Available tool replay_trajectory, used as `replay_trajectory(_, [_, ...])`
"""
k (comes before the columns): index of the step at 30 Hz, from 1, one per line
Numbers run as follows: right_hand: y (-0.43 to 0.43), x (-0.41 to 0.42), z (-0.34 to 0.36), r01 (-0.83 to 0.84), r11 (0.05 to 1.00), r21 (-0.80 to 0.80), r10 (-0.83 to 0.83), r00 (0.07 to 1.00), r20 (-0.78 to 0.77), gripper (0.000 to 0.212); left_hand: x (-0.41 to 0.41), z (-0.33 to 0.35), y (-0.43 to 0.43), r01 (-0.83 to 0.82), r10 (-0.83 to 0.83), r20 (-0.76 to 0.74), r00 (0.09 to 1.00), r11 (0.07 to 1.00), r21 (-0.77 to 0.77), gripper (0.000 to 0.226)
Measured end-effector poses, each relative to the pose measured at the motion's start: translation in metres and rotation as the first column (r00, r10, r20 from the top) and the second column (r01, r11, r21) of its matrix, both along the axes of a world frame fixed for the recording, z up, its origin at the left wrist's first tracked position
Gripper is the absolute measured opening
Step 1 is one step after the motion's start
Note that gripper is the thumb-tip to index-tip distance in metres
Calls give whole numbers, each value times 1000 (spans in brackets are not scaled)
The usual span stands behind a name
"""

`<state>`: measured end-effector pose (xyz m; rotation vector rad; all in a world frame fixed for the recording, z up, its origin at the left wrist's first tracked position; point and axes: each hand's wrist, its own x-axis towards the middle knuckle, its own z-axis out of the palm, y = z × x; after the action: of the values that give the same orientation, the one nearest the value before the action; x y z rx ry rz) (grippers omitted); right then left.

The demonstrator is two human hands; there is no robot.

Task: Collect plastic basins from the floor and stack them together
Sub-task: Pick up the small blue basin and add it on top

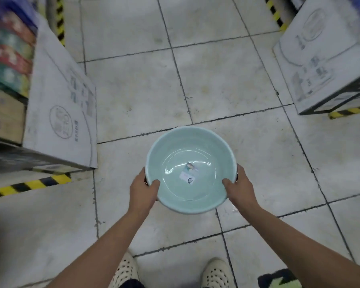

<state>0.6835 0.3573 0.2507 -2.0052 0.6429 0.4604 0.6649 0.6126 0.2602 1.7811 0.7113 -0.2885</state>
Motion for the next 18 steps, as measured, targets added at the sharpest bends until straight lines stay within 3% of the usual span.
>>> replay_trajectory(9, [129,7,156,-372,928,21,370,926,76,52,-74,153,110,-306,304,52,951,951,32,47])
replay_trajectory(15, [261,-28,200,-654,756,29,643,750,156,42,-175,202,209,-549,547,69,834,836,16,53])
replay_trajectory(18, [336,-54,215,-772,634,34,759,631,163,57,-231,219,261,-666,664,57,746,745,43,53])
